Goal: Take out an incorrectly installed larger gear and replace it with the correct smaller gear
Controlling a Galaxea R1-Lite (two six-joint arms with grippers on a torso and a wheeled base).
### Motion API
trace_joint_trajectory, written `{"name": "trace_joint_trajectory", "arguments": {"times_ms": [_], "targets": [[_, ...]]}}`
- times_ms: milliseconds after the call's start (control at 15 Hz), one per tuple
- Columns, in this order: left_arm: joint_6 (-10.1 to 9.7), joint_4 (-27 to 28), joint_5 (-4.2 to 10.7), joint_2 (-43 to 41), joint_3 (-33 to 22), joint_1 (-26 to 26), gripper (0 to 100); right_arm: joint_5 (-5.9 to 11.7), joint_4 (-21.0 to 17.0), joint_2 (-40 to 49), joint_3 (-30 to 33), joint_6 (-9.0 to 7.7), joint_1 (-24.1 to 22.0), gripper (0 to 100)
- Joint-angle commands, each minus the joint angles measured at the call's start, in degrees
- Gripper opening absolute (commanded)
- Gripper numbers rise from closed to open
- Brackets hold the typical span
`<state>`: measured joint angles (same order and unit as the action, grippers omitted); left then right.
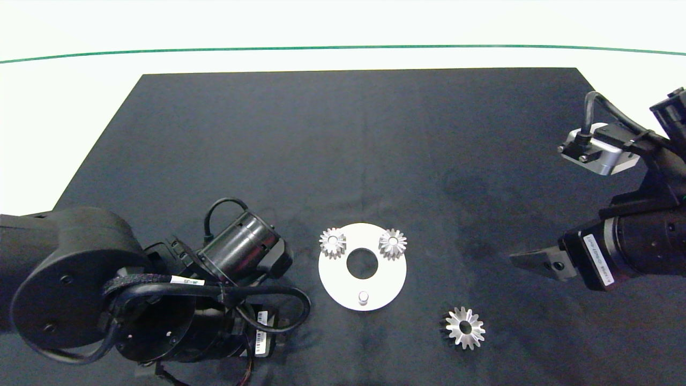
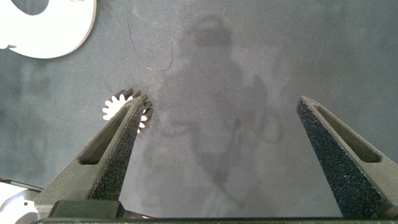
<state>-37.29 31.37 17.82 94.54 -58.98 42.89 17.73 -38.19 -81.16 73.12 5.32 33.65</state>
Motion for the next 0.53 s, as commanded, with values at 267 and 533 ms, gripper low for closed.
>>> {"name": "trace_joint_trajectory", "arguments": {"times_ms": [267,533], "targets": [[-0.15,-1.9,0.28,-0.1,1.0,-0.5,86,0.12,-0.2,-0.2,0.0,0.05,0.0,100],[0.03,-2.5,0.28,-0.1,1.4,-0.6,77,-0.06,-0.2,-0.2,0.0,0.05,0.0,100]]}}
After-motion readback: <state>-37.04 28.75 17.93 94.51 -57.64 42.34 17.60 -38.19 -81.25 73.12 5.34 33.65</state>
